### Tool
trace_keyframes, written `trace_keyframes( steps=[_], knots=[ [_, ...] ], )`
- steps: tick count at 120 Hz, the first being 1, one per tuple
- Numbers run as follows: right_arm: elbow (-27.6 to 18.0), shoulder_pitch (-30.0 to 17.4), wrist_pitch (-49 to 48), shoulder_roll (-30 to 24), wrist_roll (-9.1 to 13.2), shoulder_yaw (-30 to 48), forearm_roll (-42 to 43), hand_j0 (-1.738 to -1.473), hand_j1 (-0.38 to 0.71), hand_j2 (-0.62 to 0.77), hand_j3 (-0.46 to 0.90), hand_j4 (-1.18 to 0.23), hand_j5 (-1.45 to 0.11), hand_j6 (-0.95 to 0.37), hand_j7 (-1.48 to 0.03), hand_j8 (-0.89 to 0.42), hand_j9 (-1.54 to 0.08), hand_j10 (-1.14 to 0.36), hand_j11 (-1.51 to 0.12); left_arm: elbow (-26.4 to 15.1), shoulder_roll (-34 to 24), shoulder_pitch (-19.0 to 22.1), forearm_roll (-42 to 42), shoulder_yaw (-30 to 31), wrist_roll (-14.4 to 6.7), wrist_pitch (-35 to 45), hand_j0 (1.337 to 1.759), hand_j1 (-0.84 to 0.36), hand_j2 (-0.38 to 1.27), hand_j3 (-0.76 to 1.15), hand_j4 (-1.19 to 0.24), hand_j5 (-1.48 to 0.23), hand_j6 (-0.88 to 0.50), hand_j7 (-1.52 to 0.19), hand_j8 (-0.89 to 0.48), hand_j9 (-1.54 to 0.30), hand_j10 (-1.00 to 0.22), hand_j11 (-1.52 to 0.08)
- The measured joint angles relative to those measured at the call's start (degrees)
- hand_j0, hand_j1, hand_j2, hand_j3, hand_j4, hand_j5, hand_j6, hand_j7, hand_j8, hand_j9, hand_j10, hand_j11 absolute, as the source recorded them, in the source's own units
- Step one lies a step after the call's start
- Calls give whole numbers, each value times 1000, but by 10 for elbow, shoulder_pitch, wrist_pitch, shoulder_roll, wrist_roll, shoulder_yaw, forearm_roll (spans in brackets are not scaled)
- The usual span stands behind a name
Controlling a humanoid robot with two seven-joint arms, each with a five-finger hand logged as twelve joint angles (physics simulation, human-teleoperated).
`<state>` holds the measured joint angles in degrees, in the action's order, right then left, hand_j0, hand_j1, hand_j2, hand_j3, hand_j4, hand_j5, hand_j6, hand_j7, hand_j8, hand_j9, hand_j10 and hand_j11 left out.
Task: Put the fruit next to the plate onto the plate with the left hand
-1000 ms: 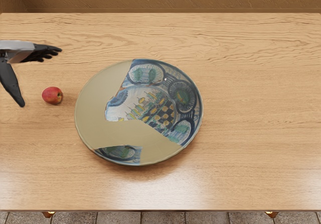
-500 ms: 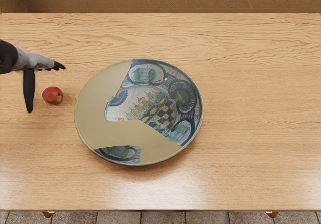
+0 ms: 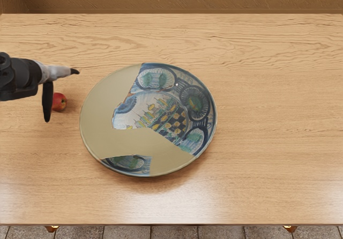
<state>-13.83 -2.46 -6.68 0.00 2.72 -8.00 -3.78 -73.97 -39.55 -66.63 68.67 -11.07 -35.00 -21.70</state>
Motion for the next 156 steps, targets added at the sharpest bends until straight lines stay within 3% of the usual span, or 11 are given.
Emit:
trace_keyframes(
  steps=[43, 87, 125, 156],
  knots=[
    [-1, 0, 0, 0, 0, 0, 0, -1658, -333, -3, 0, -13, -17, -13, -17, -13, -17, -13, -17, 7, 0, 16, 12, 12, 0, 55, 1658, 349, 2, 0, -5, -1, -6, 0, -6, 0, -4, 0],
    [-1, 0, 0, 0, 0, 0, 0, -1658, -334, -3, 0, -13, -17, -13, -17, -13, -17, -13, -17, 55, 31, 33, 35, 29, 0, 101, 1658, 342, 3, 0, -11, -9, -13, -9, -13, -9, -11, -8],
    [-1, 0, 0, 0, 0, 1, 0, -1658, -334, -3, 0, -13, -17, -12, -17, -12, -17, -12, -17, 70, 50, 26, 45, 44, 0, 116, 1658, 183, 31, 0, -146, -183, -147, -183, -147, -183, -145, -182],
    [-1, 1, 0, 0, 0, 1, 0, -1658, -334, -3, 0, -13, -17, -12, -17, -12, -17, -13, -17, 44, 43, 34, 78, 54, 0, 136, 1658, 124, 41, 0, -195, -247, -197, -247, -196, -247, -194, -247]
  ],
)
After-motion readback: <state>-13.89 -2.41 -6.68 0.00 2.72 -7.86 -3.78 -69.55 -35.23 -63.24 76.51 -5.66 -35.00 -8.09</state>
